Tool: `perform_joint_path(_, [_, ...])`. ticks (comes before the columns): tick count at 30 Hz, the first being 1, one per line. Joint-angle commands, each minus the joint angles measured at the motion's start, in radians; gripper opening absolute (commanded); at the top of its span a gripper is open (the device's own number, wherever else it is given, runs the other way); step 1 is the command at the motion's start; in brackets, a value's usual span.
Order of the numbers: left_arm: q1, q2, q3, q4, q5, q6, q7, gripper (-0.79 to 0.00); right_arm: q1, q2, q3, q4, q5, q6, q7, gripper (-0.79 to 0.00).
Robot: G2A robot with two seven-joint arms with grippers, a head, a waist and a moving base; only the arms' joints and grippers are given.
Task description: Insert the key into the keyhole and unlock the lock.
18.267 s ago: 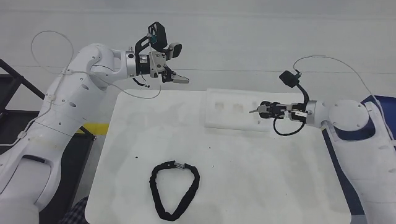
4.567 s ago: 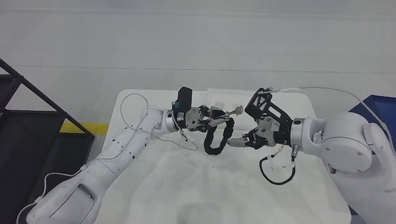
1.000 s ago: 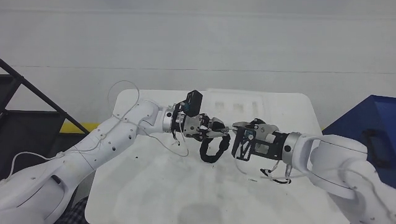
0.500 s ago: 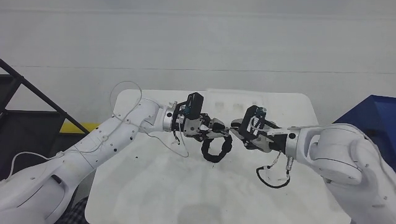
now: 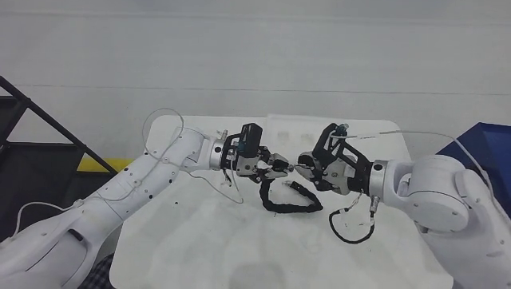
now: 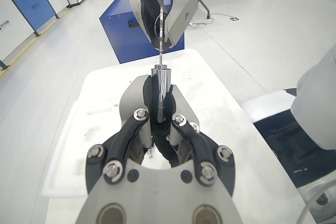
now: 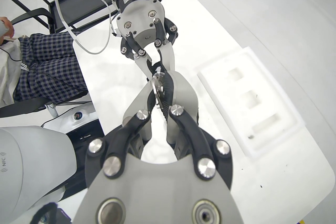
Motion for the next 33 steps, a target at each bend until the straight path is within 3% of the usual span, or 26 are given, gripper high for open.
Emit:
perform_joint_path(1, [0.007,-0.001,-0.008,0.004,0.006,0.001,-0.017,-0.785,0.0,0.002,0.007,0.001,0.001,-0.003,0.005,0.0])
perform_joint_path(12, [0.034,-0.022,-0.005,0.038,0.046,0.051,-0.247,-0.785,-0.041,0.014,0.082,0.003,0.019,-0.033,-0.014,0.0])
perform_joint_path(24, [0.038,-0.09,0.064,0.104,0.054,0.09,-0.461,-0.785,-0.057,0.017,0.085,0.045,0.047,-0.074,-0.055,0.0])
perform_joint_path(26, [0.035,-0.103,0.073,0.127,0.053,0.085,-0.473,-0.425,-0.055,0.017,0.082,0.063,0.051,-0.084,-0.061,0.0])
perform_joint_path(27, [0.034,-0.109,0.077,0.138,0.051,0.081,-0.476,0.0,-0.054,0.016,0.08,0.075,0.058,-0.091,-0.067,0.0])
perform_joint_path(33, [0.018,-0.136,0.067,0.192,0.011,0.045,-0.427,0.0,-0.031,0.014,0.052,0.14,0.066,-0.146,-0.081,0.0])
